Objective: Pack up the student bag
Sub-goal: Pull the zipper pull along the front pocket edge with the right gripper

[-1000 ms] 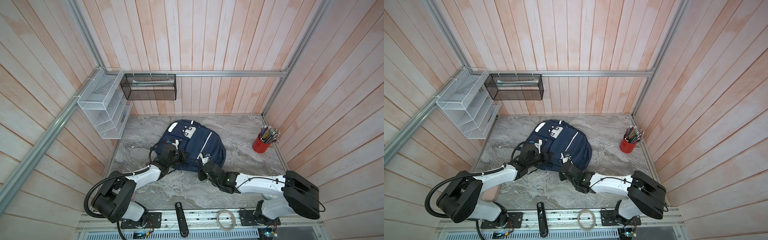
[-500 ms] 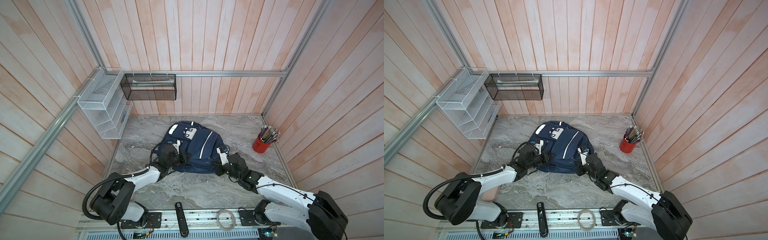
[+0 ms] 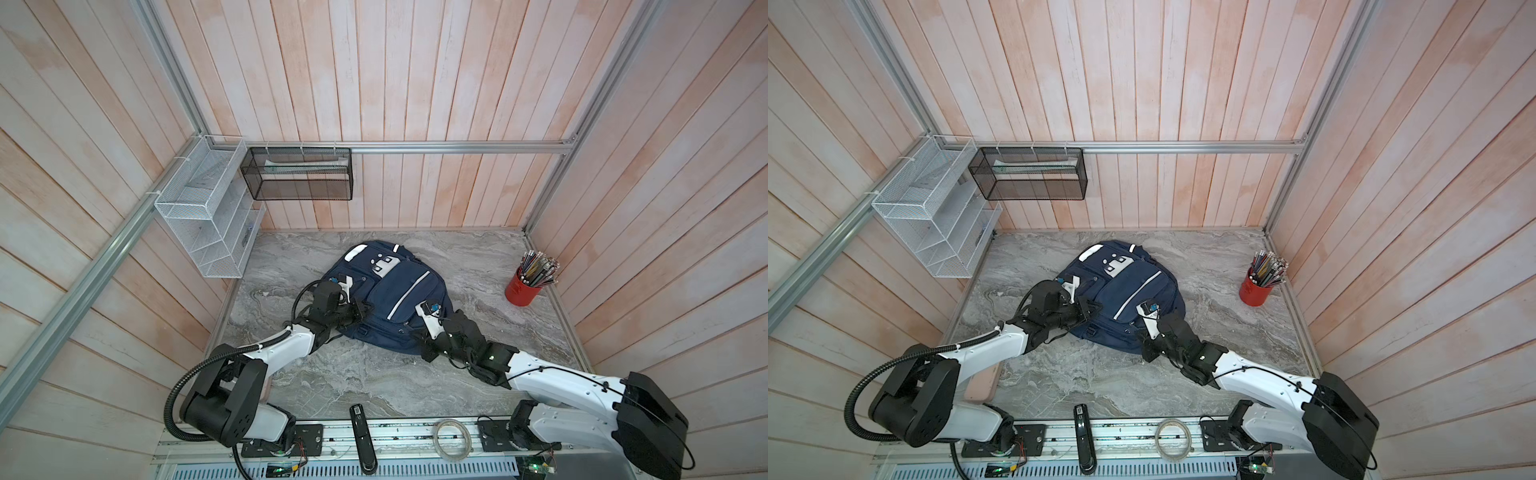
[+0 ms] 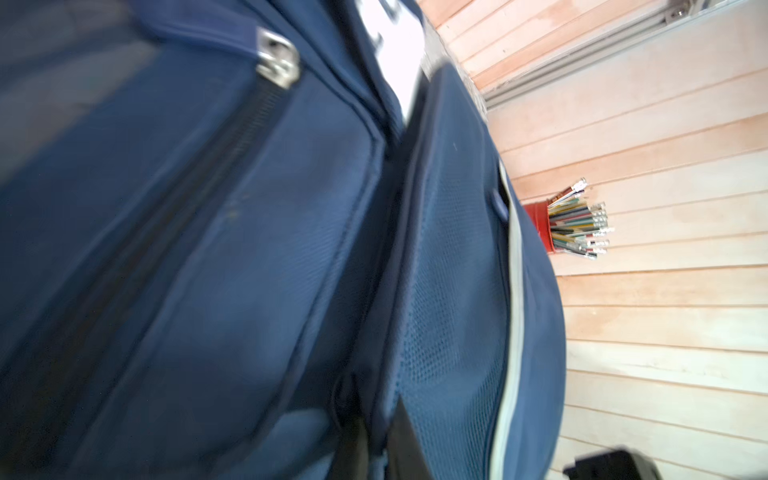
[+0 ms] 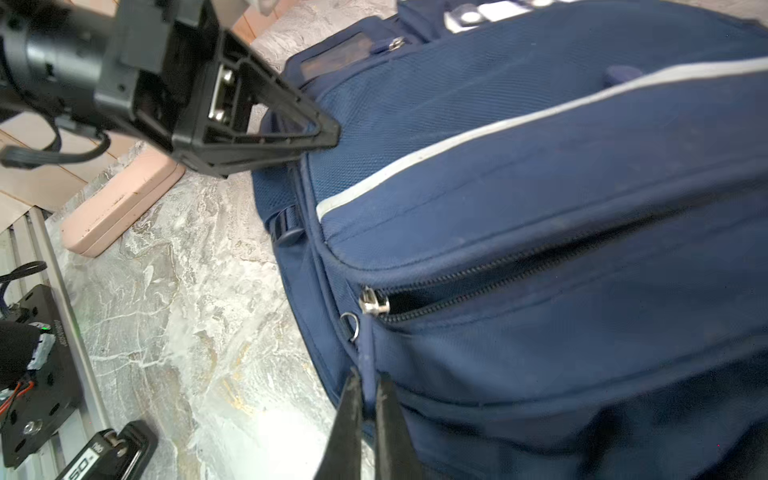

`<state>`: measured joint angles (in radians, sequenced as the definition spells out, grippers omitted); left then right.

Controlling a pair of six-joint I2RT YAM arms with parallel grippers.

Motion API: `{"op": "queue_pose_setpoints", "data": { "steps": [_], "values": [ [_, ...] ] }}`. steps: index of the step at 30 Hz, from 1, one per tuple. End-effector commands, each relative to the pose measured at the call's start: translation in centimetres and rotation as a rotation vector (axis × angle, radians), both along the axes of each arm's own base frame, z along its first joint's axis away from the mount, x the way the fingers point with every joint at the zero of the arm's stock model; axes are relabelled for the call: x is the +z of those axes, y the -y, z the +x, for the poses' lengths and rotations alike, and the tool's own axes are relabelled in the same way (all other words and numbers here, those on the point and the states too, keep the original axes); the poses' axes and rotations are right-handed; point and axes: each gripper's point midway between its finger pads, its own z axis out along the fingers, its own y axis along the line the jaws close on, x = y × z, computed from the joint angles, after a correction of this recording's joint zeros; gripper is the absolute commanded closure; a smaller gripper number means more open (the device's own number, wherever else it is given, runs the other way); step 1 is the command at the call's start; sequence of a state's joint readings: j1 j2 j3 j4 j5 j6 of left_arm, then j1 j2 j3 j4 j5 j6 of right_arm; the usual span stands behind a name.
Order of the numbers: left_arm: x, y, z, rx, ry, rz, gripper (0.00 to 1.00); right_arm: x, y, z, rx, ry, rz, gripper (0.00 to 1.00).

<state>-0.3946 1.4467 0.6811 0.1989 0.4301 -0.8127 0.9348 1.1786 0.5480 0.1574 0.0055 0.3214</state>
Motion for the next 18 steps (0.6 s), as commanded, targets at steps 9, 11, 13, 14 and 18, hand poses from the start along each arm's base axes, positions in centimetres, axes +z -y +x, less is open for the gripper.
{"op": "queue_pose_setpoints", "data": {
  "steps": [9, 11, 13, 14, 18],
  "values": [
    [2.7, -5.0, 0.6, 0.161, 0.111, 0.076, 0.44, 2.7, -9.5, 1.3, -0.029, -0.064, 0.207, 1.0],
    [1.6, -4.6, -1.5, 0.139, 0.072, 0.031, 0.43, 2.8, -10.0, 1.1, -0.011, -0.068, 0.223, 1.0],
    [0.5, -4.0, -3.0, 0.119, 0.03, -0.004, 0.42, 2.7, -10.4, 0.9, 0.004, -0.067, 0.218, 1.0],
    [0.3, -3.6, -3.5, 0.109, 0.022, -0.031, 0.41, 2.6, -10.5, 0.8, 0.01, -0.069, 0.217, 1.0],
    [1.3, -1.4, -3.7, 0.056, 0.071, -0.1, 0.34, 2.1, -11.5, -0.3, 0.059, -0.072, 0.208, 1.0]
  ]
}}
